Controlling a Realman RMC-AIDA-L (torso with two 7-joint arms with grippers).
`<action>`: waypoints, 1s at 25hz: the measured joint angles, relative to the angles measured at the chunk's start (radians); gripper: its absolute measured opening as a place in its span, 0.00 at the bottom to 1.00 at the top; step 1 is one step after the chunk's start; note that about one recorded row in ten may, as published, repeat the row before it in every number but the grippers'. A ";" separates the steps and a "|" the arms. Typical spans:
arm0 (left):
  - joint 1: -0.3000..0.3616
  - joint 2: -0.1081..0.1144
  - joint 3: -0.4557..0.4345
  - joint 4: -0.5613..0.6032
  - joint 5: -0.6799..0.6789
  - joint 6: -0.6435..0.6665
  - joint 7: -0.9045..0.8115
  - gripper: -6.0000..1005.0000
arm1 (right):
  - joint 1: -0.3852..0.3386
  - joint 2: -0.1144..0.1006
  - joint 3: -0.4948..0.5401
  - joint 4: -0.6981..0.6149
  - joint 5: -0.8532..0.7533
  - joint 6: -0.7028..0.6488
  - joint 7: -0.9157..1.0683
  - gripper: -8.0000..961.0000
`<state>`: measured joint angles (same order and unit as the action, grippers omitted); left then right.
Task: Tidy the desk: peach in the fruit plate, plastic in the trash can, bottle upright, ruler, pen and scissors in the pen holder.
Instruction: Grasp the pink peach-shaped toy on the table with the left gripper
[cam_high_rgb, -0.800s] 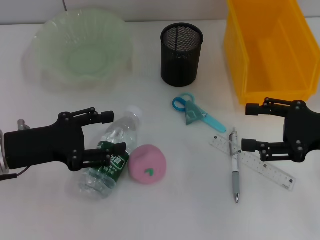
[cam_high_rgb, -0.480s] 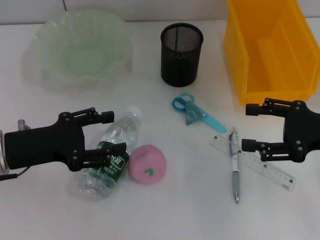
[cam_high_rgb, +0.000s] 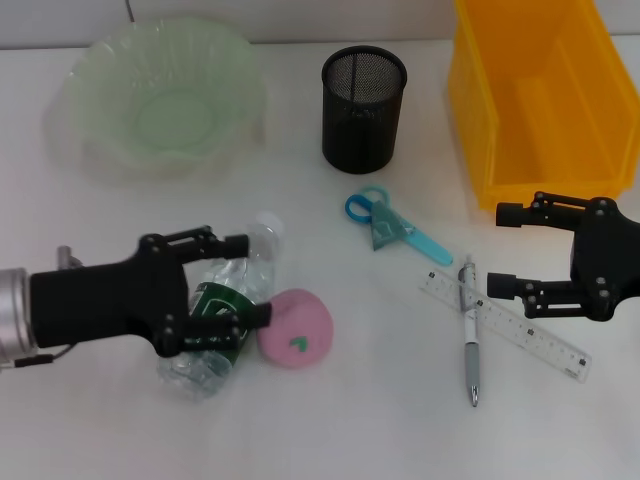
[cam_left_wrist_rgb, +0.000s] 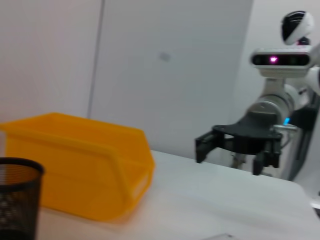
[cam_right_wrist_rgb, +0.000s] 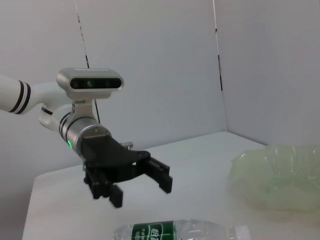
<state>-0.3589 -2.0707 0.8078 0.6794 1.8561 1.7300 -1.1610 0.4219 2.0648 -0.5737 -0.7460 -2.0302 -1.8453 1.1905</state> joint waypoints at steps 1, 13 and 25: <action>-0.007 -0.001 0.023 -0.014 -0.003 0.000 0.005 0.81 | 0.000 0.000 0.000 -0.001 0.001 0.000 0.000 0.86; -0.061 -0.009 0.395 -0.054 -0.101 -0.206 0.032 0.81 | -0.011 0.000 0.007 -0.001 0.003 -0.001 0.000 0.86; -0.035 -0.009 0.616 0.051 -0.190 -0.403 0.021 0.81 | -0.012 0.000 0.012 -0.001 0.004 -0.008 0.001 0.86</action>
<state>-0.3943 -2.0800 1.4243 0.7302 1.6666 1.3270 -1.1405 0.4095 2.0647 -0.5613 -0.7466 -2.0263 -1.8535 1.1913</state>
